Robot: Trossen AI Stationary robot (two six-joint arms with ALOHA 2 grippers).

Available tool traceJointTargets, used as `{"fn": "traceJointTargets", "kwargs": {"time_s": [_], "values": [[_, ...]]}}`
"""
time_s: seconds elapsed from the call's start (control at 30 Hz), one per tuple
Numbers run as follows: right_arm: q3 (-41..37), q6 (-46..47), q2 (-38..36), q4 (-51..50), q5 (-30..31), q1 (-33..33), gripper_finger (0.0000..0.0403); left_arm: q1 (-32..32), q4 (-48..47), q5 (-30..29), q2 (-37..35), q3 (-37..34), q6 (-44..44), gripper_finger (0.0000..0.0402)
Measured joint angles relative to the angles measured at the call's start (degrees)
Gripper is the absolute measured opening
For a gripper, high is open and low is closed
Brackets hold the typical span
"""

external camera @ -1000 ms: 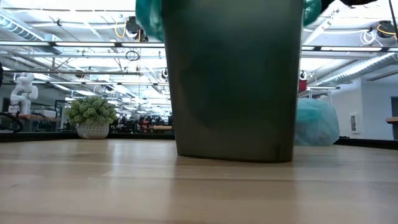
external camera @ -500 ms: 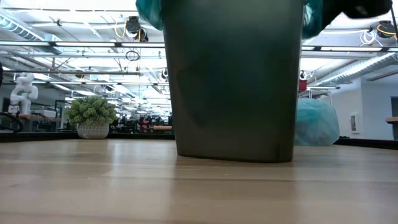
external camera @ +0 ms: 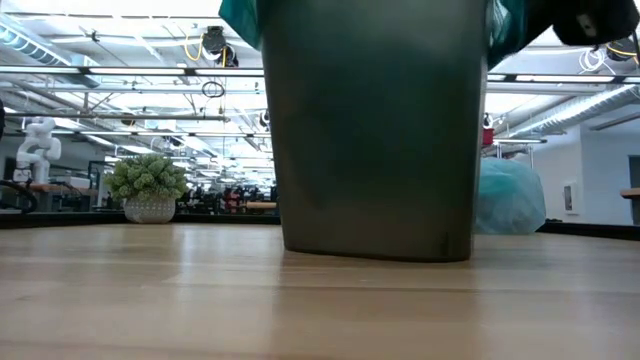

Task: Place trash/remove bag and relplace
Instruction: Insert the bottom blue trash bag into the trash bin

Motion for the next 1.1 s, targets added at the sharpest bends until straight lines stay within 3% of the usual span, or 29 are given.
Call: {"fn": "traceJointTargets", "kwargs": {"time_s": [0.13,0.33,0.47,0.6,0.83,0.97,1.1], "values": [[0.00,-1.65,-3.36,0.59,-1.55,1.34,0.0038,0.00,0.00,0.01,0.00,0.00,0.00,0.0000],[0.00,-4.57,-8.75,0.89,-1.80,2.50,0.0141,0.00,0.22,0.36,0.00,0.00,0.05,0.0004],[0.00,-7.48,-11.90,2.89,-2.76,2.62,0.0206,0.00,1.40,1.28,0.02,0.00,0.27,0.0036],[0.00,-13.99,-14.75,9.98,-2.97,2.62,0.0240,0.00,2.98,4.18,0.02,0.02,0.07,0.0085],[0.04,-35.43,-14.63,31.44,-4.33,2.62,0.0216,0.00,3.34,6.17,0.02,0.04,0.02,0.0134],[0.04,-45.08,-10.24,34.55,-5.73,2.18,0.0166,0.00,3.30,6.20,0.02,0.04,0.02,0.0136],[0.02,-48.31,-6.14,34.51,-7.81,1.41,0.0102,0.00,3.28,6.30,0.02,0.04,0.01,0.0137]]}}
